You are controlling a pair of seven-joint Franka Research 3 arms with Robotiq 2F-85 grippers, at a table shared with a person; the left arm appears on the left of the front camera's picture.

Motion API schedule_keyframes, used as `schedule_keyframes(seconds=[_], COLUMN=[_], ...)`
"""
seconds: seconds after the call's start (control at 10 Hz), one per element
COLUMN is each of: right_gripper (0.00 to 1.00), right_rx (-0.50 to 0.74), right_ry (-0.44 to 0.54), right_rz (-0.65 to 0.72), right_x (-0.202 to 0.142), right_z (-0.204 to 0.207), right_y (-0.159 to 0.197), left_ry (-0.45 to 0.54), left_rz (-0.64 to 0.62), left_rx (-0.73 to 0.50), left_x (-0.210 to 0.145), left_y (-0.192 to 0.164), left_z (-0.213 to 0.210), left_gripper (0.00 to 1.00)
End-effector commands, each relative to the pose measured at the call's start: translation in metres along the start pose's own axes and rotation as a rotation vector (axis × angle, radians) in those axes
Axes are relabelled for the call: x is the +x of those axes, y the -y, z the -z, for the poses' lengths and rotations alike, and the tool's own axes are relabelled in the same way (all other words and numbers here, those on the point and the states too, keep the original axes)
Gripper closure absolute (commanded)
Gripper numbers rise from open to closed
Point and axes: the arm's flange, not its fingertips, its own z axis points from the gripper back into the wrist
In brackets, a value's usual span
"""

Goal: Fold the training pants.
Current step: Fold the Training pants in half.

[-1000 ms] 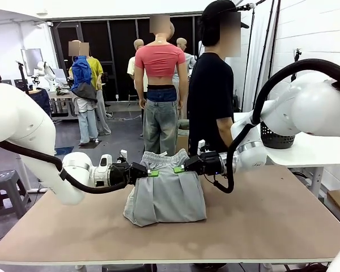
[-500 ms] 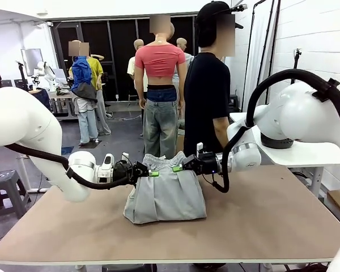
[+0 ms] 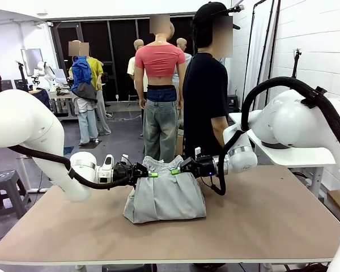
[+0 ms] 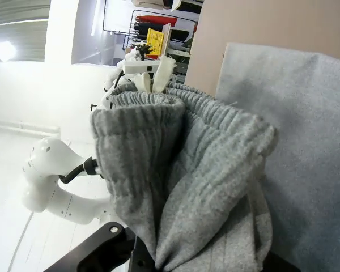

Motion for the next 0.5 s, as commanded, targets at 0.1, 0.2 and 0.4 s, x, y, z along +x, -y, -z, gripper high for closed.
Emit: schedule_keyframes(seconds=[0.1,0.2,0.4], right_gripper=[1.00,1.00,1.00], right_rx=[-0.033,-0.034,-0.027], right_ry=[0.033,0.038,0.050], right_rz=[-0.006,-0.014,-0.025], right_x=[0.022,0.024,0.030], right_z=[-0.007,-0.007,-0.008], right_y=[-0.004,-0.006,-0.011], left_ry=[0.039,0.038,0.033], left_rz=[0.005,0.027,0.047], left_rx=[0.010,0.003,0.009], left_x=[0.014,0.020,0.030], left_y=[0.002,0.004,0.010], left_z=[-0.004,-0.001,0.004], left_gripper=[1.00,1.00,1.00])
